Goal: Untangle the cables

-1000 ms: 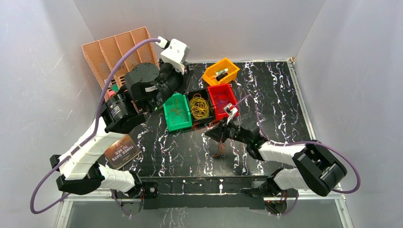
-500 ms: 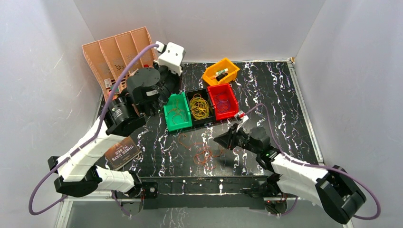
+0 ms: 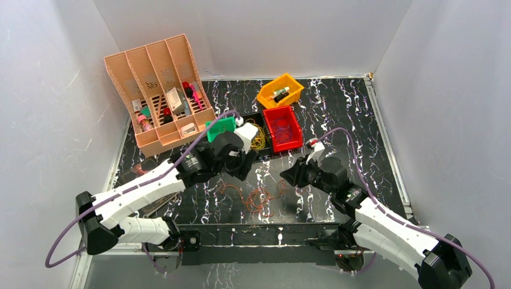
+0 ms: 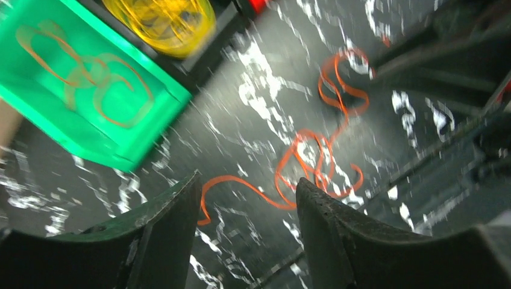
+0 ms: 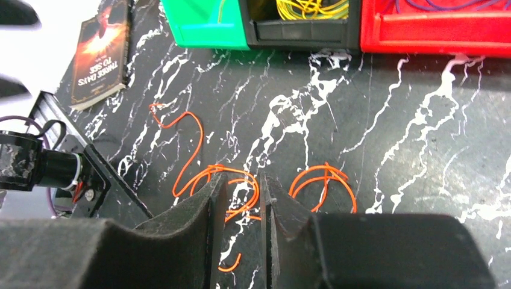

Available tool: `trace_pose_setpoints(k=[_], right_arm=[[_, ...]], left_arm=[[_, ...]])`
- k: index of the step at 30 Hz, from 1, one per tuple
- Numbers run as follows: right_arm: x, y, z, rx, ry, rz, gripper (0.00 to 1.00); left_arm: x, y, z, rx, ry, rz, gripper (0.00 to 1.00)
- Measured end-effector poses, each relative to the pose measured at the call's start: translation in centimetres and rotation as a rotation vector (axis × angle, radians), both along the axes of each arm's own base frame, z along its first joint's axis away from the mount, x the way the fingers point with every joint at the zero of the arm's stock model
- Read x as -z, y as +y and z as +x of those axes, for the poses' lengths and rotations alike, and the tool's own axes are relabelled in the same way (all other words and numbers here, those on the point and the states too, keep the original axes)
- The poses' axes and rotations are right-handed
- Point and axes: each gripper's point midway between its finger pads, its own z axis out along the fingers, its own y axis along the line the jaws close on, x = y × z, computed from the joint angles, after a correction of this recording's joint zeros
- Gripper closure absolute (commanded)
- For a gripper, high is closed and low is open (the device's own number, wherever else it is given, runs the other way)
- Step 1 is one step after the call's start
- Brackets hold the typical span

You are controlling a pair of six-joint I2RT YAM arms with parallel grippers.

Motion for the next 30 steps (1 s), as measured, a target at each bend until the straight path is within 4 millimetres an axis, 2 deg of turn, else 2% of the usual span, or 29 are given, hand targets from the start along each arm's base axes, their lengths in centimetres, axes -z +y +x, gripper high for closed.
trace_pose_setpoints(k=[3, 7, 11, 15, 18, 22, 30], right_arm=[[0.8, -0.4, -0.3, 0.009, 0.029, -0.025, 0.65], [1.5, -0.8, -0.5, 0.021, 0.054, -0.045, 0.64], [1.6, -1.1, -0.6, 0.036, 0.067, -0.049, 0.64], [1.4, -1.2, -0.5, 0.044, 0.062, -0.043, 0.64], [1.4, -1.2, -0.5, 0.048, 0.064, -0.042, 0.64], [1.3, -1.2, -0.5, 0.049, 0.063, -0.04, 0.64], [1.2, -1.3, -0.5, 0.055, 0.062, -0.035, 0.64]], left_arm=[[4.5, -0.1, -2.4, 0.055, 0.134, 0.024, 0.36], [7.8, -0.4, -4.4, 0.092, 0.239, -0.001, 0.34], [9.3, -1.7, -5.2, 0.1, 0.298, -0.065, 0.29], [10.7, -3.6, -4.8, 0.086, 0.333, -0.112, 0.29], [12.3, -4.1, -4.6, 0.064, 0.356, -0.106, 0.29], [14.1, -4.0, -4.5, 0.044, 0.378, -0.08, 0.38], [15.8, -5.0, -4.4, 0.057, 0.405, -0.075, 0.51]])
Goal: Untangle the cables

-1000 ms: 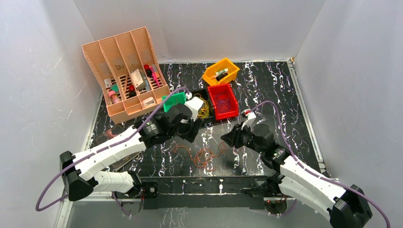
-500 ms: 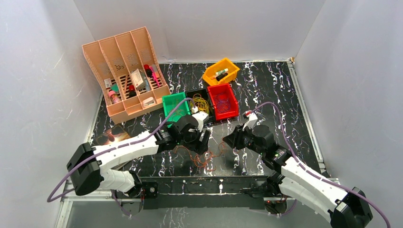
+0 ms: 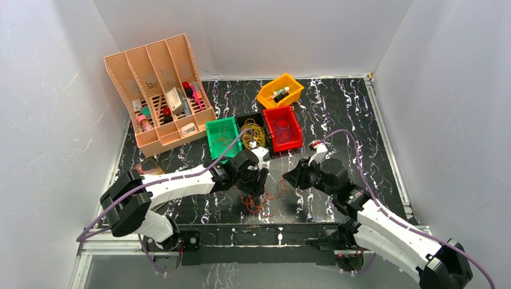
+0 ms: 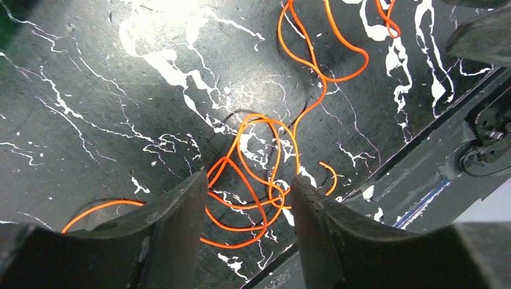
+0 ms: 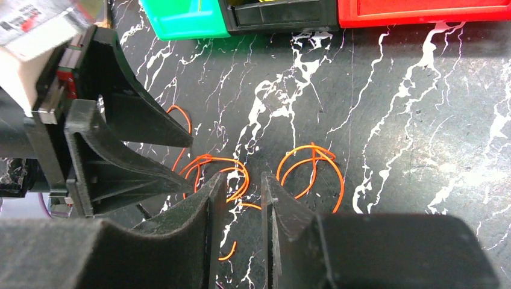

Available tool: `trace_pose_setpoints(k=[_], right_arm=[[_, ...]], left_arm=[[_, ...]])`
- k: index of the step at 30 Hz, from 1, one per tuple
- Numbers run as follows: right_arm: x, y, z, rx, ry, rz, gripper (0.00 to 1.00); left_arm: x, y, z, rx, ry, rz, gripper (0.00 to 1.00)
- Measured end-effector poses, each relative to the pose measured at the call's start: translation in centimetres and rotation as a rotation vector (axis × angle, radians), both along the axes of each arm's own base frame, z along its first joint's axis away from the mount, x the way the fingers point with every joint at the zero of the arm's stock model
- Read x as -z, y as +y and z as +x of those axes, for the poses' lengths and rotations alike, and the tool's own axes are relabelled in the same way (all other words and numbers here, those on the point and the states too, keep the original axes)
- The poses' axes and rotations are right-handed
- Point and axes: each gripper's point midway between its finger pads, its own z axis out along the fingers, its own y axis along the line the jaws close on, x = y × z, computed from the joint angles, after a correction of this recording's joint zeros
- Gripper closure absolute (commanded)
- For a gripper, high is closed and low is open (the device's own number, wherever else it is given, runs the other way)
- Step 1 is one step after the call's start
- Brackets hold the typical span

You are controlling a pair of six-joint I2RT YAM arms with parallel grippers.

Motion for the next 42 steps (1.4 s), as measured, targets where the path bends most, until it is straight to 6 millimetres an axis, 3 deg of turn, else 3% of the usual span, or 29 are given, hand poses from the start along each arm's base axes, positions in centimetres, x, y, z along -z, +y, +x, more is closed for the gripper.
trace_pose_setpoints(k=[7, 16, 24, 28, 34, 36, 39, 42], right_arm=[[0.3, -0.1, -0.2, 0.006, 0.02, -0.003, 0.64], [0.6, -0.2, -0.3, 0.007, 0.028, -0.007, 0.64], [1.7, -0.5, -0.6, 0.009, 0.047, -0.019, 0.64], [1.9, -0.5, -0.7, 0.01, 0.051, -0.021, 0.64], [1.8, -0.5, -0.7, 0.009, 0.05, -0.02, 0.63], [1.8, -0.5, -0.7, 0.009, 0.048, -0.019, 0.6], [1.4, -0.3, -0.7, -0.001, 0.033, -0.005, 0.52], [1.0, 0.1, -0.7, -0.025, 0.005, 0.02, 0.48]], left_arm=[[1.2, 0.1, -0.4, 0.004, 0.026, 0.018, 0.65], [2.5, 0.1, -0.6, 0.008, 0.053, 0.041, 0.65], [2.7, 0.2, -0.8, 0.014, 0.061, 0.044, 0.84], [2.7, 0.3, -0.9, 0.016, 0.063, 0.048, 1.0], [2.8, 1.0, -1.1, 0.018, 0.072, 0.079, 1.0], [2.2, 1.2, -1.0, 0.014, 0.063, 0.088, 1.0], [-0.5, 0.9, -0.2, 0.008, 0.014, 0.062, 1.0], [-5.2, 0.0, 1.1, -0.001, -0.077, -0.018, 1.0]])
